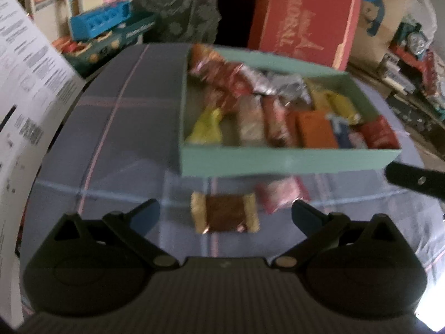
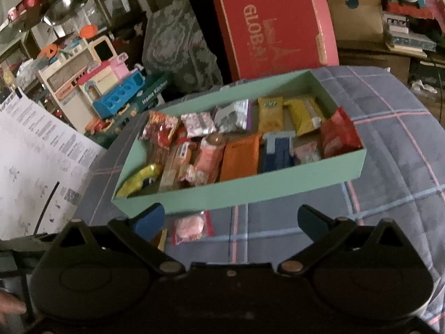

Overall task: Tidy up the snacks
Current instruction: 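Grasp the pink wrapped candy with the right gripper while the left grasps the brown-gold wafer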

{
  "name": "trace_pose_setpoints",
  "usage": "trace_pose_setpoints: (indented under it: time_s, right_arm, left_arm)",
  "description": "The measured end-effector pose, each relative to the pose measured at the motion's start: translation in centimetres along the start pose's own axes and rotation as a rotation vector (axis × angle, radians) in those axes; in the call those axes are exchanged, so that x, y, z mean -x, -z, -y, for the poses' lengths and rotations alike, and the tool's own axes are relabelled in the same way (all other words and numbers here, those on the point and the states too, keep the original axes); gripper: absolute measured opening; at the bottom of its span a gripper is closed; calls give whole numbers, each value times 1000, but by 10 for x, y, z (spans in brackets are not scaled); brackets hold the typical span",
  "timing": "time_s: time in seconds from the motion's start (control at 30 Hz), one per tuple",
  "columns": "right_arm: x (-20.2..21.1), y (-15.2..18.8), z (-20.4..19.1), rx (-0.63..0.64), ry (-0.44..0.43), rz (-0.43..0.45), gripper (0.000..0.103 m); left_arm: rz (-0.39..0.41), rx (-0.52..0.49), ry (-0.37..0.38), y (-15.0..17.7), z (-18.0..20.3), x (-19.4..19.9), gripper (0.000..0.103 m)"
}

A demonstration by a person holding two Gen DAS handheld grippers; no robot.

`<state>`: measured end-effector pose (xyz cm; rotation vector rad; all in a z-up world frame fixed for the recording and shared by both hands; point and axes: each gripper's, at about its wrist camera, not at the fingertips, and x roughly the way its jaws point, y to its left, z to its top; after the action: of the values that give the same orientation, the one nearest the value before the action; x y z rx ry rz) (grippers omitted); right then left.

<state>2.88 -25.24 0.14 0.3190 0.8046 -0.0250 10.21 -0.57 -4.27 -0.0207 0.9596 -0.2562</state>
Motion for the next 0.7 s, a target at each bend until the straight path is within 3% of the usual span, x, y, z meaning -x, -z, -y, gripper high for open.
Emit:
trace_pose_setpoints:
  time_s: [0.53,0.7]
  right_arm:
    - [-54,17,-29,47,3,-103,102]
    - [-82,21,-52,116,0,-136,90]
  left_arm:
    - [-72,25,-46,27,-33,-34,103]
    - [-76,31,-46,32,-44,-39,103]
